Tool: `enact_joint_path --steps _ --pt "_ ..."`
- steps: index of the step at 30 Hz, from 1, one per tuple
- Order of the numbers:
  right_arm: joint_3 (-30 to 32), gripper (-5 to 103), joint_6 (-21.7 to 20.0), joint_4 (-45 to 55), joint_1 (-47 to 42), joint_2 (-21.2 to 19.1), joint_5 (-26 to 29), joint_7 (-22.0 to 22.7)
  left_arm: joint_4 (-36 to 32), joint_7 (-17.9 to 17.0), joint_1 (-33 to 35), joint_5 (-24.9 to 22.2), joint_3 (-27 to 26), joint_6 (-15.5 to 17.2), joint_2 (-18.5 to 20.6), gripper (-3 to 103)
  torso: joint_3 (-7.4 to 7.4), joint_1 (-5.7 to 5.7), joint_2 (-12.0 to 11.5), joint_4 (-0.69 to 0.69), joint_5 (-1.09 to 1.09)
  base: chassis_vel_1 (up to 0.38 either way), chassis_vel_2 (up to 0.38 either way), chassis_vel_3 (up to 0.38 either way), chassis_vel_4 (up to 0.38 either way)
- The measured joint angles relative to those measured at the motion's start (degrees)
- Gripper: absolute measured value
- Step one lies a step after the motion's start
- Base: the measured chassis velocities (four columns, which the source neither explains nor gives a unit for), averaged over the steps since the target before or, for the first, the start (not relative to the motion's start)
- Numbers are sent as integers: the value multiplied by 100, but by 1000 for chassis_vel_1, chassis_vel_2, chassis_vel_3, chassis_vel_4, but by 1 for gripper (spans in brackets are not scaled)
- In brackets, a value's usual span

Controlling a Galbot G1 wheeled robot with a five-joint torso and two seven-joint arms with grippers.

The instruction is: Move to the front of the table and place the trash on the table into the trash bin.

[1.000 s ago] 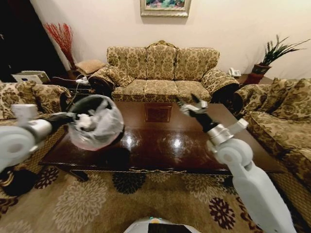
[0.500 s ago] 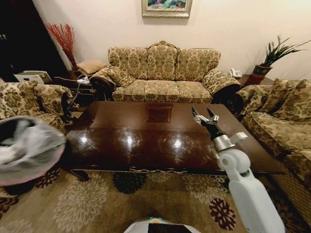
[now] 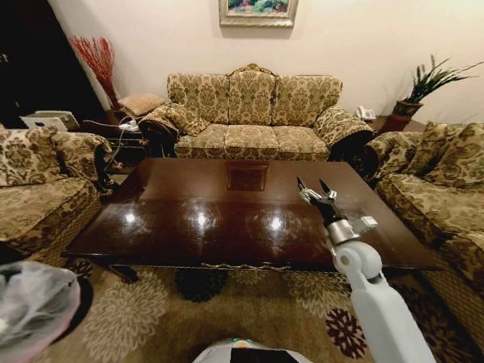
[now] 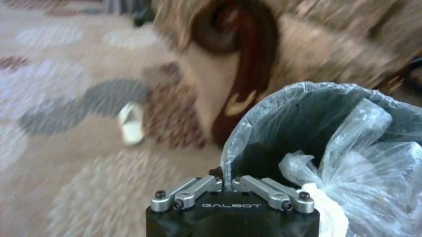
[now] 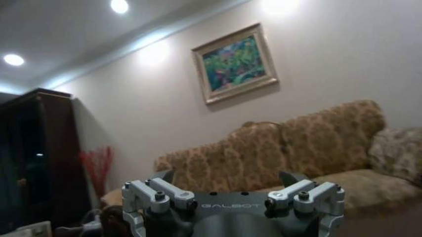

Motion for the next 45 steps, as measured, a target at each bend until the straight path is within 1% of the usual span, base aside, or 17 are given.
enact_joint_path --steps 2,4,5,10,13,17,22,26,28,31,32,36,39,40,42,44,45 --pt "62 100 35 46 -134 16 -4 32 344 22 -156 133 154 -69 2 2 0 0 0 0 -2 0 0 0 0" --pt "209 100 74 218 -482 84 -59 117 1131 161 -504 366 490 -198 35 2 0 0 0 3 -2 0 0 0 0" --pt "209 100 74 218 -482 84 -59 117 1131 161 -504 366 490 -198 35 2 0 0 0 3 -2 0 0 0 0" --pt "460 100 -26 644 -1099 158 -412 221 2686 532 -1151 736 1021 -450 169 2 0 0 0 -1 0 0 0 0 0" --pt "518 100 -107 857 -1246 240 -540 246 3195 681 -1399 865 1199 -552 195 2 0 0 0 4 1 0 0 0 0" --pt "552 100 -145 1033 -1376 354 -663 332 3690 855 -1696 898 1381 -667 211 2 0 0 -1 3 0 0 0 0 0" --pt "562 100 -178 1148 -1495 388 -760 375 3878 1015 -1847 888 1482 -728 218 2 0 0 -1 1 2 0 0 0 0" --pt "556 100 -171 1180 -1538 442 -790 403 4156 1293 -1947 1166 1600 -1109 207 2 0 0 0 1 2 0 0 0 0" --pt "563 100 -130 1188 -1606 485 -775 438 4579 1595 -2074 1550 1673 -1599 189 2 1 0 -1 2 0 0 0 0 0" --pt "598 100 -97 1188 -1652 482 -748 433 4659 1712 -2077 1660 1676 -1629 151 2 1 0 -1 3 1 0 0 0 0" --pt "650 100 -70 1180 -1691 463 -704 415 4653 1794 -2046 1804 1650 -1517 96 -1 0 0 -1 2 1 0 0 0 0" --pt "730 100 -24 1132 -1731 402 -599 380 4559 1878 -1977 1915 1597 -1452 -34 7 1 0 -1 3 5 0 0 0 0" --pt "802 100 17 1081 -1749 393 -493 365 4314 1899 -1818 1981 1554 -1482 -163 23 0 0 -1 3 2 0 0 0 0" --pt "802 100 17 1081 -1749 393 -493 365 4314 1899 -1818 1981 1554 -1482 -163 23 0 0 -1 3 2 0 0 0 0" --pt "874 100 54 1044 -1797 396 -398 367 4291 1946 -1755 2060 1523 -1563 -213 34 0 0 -1 3 2 0 0 0 0" --pt "894 100 73 1030 -1817 390 -375 366 4288 1958 -1738 2079 1514 -1581 -231 34 0 0 -1 3 2 0 0 0 0" --pt "936 100 100 1012 -1856 365 -319 349 4268 1965 -1703 2112 1495 -1602 -267 44 0 0 -1 1 1 0 0 0 0"
